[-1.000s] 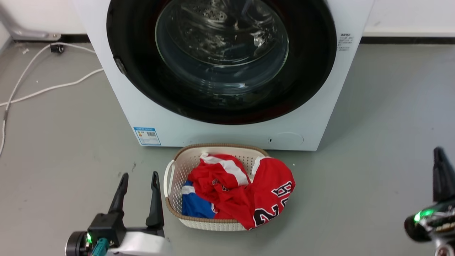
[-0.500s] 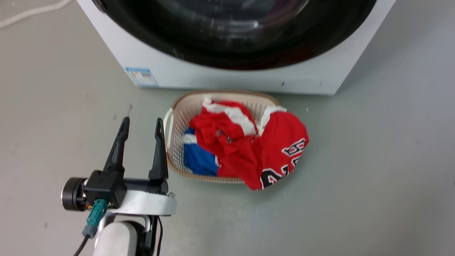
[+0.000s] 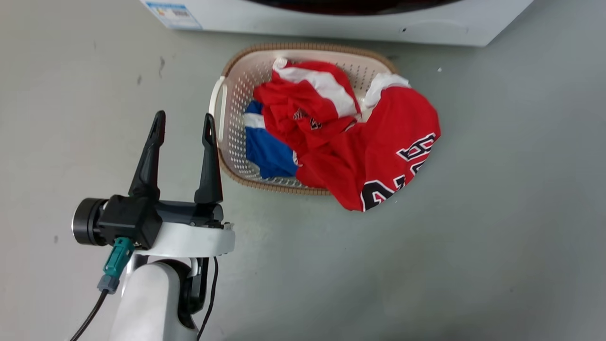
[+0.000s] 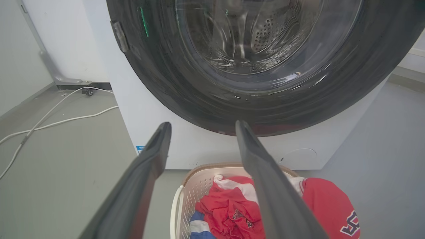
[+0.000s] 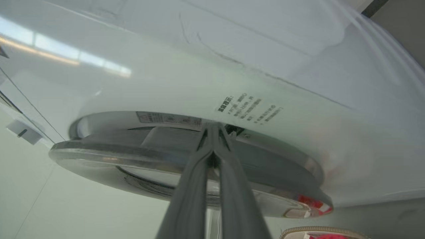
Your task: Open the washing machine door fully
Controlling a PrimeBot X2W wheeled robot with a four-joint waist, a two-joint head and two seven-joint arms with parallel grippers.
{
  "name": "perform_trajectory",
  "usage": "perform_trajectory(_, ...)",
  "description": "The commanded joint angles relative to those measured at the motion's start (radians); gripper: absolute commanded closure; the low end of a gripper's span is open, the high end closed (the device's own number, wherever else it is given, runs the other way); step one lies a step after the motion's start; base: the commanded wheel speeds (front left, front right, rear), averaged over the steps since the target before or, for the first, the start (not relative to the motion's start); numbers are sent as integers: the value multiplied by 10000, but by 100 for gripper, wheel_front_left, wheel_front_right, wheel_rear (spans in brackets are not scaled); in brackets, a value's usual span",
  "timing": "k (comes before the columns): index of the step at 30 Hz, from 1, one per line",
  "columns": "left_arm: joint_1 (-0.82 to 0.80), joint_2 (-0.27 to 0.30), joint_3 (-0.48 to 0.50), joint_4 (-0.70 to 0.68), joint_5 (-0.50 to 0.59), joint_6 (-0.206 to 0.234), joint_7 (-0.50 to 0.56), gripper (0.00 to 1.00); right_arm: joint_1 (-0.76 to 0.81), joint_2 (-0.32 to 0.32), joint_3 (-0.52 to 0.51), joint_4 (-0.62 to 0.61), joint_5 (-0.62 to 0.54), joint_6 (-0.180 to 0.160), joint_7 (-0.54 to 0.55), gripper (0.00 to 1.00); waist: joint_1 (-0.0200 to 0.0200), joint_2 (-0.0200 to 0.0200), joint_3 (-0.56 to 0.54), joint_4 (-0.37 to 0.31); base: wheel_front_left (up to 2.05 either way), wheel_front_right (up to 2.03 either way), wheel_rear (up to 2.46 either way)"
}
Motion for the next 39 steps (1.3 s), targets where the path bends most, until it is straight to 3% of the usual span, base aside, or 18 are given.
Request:
perform_trajectory(1, -136, -13, 8, -56, -53, 52, -28, 0, -236, -66, 106, 78, -48, 1, 114, 100, -2, 0, 279, 109, 0, 0, 0)
perform_trajectory(9, -334, -14, 143, -114, -67, -10, -28, 0, -1408, -229, 1056, 372, -809, 2, 876, 100, -2, 0, 729, 260, 0, 0, 0)
perform_trajectory(20, -429, -12, 104, -26, -164, 51, -28, 0, -1859, 260, 1748, 450, -1135, 13, 1508, 100, -2, 0, 841, 283, 0, 0, 0)
perform_trajectory(31, -34, -14, 322, 108, -75, 101, -28, 0, -436, 347, 2045, -838, -667, 62, 2153, 100, -2, 0, 123, 135, 0, 0, 0)
perform_trajectory(39, 350, -14, 492, 158, 6, 35, -28, 0, 1119, -15, 1925, -1877, -313, 10, 2375, 100, -2, 0, -510, -129, 0, 0, 0)
